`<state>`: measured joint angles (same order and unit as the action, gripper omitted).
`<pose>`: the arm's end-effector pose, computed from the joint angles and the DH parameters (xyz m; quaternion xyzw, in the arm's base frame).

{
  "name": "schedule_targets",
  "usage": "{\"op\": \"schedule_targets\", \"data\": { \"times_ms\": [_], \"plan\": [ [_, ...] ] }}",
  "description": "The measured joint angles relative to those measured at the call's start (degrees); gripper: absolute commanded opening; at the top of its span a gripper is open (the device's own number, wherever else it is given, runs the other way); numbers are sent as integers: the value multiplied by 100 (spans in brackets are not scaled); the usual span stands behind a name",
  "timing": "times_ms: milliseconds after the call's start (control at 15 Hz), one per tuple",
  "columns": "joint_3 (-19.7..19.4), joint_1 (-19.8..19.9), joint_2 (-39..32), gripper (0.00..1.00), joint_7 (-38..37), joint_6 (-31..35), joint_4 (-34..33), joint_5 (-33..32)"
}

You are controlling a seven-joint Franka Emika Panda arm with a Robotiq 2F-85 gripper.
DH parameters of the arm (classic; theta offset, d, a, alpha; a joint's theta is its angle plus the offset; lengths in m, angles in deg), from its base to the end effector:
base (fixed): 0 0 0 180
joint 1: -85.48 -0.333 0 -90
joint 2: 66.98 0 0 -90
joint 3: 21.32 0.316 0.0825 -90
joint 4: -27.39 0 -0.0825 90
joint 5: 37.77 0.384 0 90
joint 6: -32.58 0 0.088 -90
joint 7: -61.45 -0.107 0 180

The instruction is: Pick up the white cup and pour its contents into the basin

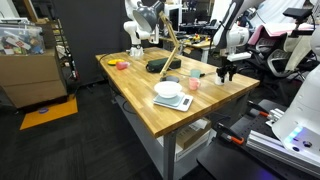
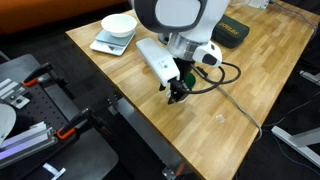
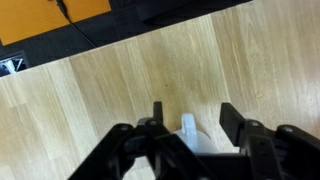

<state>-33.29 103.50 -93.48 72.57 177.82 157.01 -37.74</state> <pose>0.4418 -0.2625 0.1449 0.9824 -0.1569 -0.1006 0.0124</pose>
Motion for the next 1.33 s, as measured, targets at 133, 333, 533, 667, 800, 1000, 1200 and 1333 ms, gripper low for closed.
{"op": "schedule_targets", "data": {
  "times_ms": [133,333,533,667,800,1000,1200,1333],
  "plan": [
    [32,42,-9,20,48,-11,1,73],
    [68,78,-29,14,85,-23,2,110],
    [87,98,-70,14,119,-23,2,133],
    [90,101,-97,8,126,-23,2,137],
    [90,102,-98,0,126,-23,2,137],
    [89,101,-71,2,126,-13,2,130],
    [89,84,83,2,126,6,47,75],
    [84,46,307,2,127,12,179,-22]
  ]
}}
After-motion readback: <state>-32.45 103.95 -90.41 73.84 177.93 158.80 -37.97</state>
